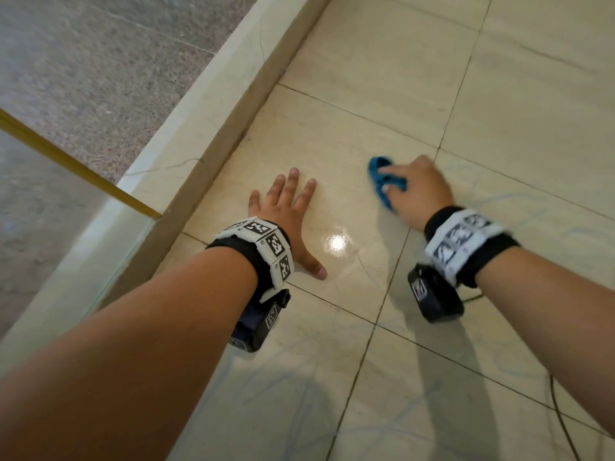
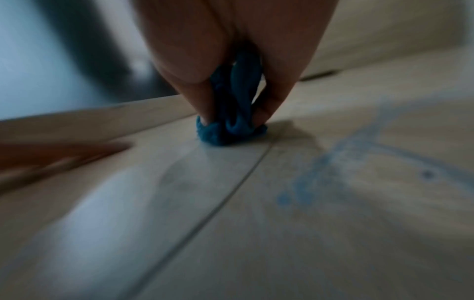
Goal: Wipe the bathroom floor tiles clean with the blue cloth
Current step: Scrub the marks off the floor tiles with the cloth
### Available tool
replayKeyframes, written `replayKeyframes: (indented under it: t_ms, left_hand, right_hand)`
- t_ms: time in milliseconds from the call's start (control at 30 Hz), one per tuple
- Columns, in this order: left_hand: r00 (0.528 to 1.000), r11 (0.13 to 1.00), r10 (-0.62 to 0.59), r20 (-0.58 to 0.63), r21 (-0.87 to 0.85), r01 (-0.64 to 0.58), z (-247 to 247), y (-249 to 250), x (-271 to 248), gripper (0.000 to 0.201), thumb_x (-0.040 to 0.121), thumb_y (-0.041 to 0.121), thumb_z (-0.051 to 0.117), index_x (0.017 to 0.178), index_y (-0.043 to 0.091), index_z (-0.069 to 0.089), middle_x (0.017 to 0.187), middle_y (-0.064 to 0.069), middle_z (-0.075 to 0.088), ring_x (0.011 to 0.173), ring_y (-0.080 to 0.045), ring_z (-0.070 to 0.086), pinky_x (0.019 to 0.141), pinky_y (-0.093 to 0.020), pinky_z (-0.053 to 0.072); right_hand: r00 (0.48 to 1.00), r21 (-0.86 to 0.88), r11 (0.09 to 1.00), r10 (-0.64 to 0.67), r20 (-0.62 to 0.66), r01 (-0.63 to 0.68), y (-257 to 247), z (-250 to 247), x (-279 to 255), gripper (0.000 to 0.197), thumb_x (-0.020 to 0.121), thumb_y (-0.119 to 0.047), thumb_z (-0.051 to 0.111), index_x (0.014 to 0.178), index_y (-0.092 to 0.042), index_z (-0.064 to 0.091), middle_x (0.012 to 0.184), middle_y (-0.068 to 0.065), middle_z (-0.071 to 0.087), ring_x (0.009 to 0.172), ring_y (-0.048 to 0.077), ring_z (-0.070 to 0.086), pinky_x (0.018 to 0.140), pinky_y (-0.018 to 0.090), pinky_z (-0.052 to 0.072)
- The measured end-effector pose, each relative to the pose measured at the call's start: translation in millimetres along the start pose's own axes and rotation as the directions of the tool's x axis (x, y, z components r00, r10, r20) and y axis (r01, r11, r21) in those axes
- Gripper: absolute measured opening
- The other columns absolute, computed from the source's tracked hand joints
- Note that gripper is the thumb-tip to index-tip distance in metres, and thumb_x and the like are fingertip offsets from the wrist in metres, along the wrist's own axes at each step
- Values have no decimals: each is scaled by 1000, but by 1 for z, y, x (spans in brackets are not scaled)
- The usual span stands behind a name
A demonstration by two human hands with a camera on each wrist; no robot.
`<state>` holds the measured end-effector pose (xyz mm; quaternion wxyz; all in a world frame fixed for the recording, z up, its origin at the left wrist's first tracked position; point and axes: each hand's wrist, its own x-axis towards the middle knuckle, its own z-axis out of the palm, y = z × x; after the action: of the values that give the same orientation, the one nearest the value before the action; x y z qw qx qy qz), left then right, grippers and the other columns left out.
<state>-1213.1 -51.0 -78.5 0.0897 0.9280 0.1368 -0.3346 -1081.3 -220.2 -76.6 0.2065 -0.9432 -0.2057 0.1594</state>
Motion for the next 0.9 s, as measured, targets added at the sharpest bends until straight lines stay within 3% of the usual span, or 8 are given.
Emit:
replayKeyframes:
  t_ms: [67, 133, 300, 500, 667, 733, 833, 900]
  left_hand:
    - [1000, 1000, -4, -6, 5, 4, -2, 1, 0, 152, 50, 76, 76, 145, 27, -32, 151, -2, -40, 144, -24, -25, 117, -53, -5]
    - [1000, 1000, -5, -17, 9, 5, -4, 3, -2, 151, 50, 74, 77, 147, 25, -29, 153, -3, -36, 146, -24, -22, 118, -53, -1]
    - [997, 998, 37, -65, -56, -41, 2, 5, -10, 143, 56, 73, 74, 151, 19, -18, 158, -3, -27, 147, -23, -18, 119, -53, 0]
    - [995, 994, 95, 16, 58, -95, 17, 5, -21, 147, 53, 80, 70, 146, 25, -30, 151, -4, -40, 143, -26, -29, 116, -58, -5]
    - [995, 993, 101, 21, 62, -102, 18, 4, -22, 149, 52, 77, 74, 145, 27, -32, 151, -4, -41, 143, -25, -29, 117, -58, -4]
    - [995, 994, 93, 28, 59, -95, 18, 5, -22, 150, 51, 76, 75, 145, 27, -32, 150, -3, -41, 143, -25, -29, 116, -59, -4]
    - [996, 993, 77, 39, 87, -80, 18, 6, -20, 151, 52, 77, 74, 143, 26, -34, 149, -4, -43, 142, -25, -31, 116, -59, -4]
    - [996, 993, 73, 43, 91, -77, 18, 6, -20, 151, 52, 78, 73, 143, 26, -35, 149, -4, -43, 142, -25, -31, 116, -58, -4]
  right_hand:
    - [957, -38, 972, -221, 186, 232, -16, 15, -36, 34, 90, -22, 58, 123, -28, 60, 100, 1, 40, 89, 20, 48, 76, 23, 34]
    - [903, -45, 939, -314, 294, 341, -18, 21, -52, 35, 90, -23, 58, 125, -30, 59, 96, -1, 39, 84, 17, 47, 74, 25, 36]
    - [1000, -10, 1000, 2, 28, -1, -1, 4, -21, 33, 93, -23, 53, 126, -26, 58, 109, 6, 41, 99, 26, 51, 82, 23, 33]
    - [920, -27, 945, -311, 236, 327, -20, 29, -84, 36, 90, -21, 57, 125, -30, 58, 94, -2, 37, 80, 13, 42, 71, 21, 31]
    - [996, -9, 997, -80, 49, 81, -1, 15, -45, 33, 92, -20, 55, 124, -24, 59, 96, 0, 35, 86, 18, 46, 77, 20, 30]
    - [996, 4, 998, -69, 57, 69, -3, 17, -55, 33, 91, -18, 55, 124, -23, 60, 95, -1, 34, 85, 17, 44, 78, 21, 31]
    - [914, -25, 939, -328, 237, 343, -13, 30, -97, 36, 88, -18, 59, 123, -28, 61, 91, -2, 35, 80, 15, 42, 70, 24, 32]
    - [874, -16, 914, -382, 299, 405, -12, 28, -97, 36, 88, -19, 60, 123, -29, 61, 90, -3, 36, 80, 15, 43, 70, 25, 34]
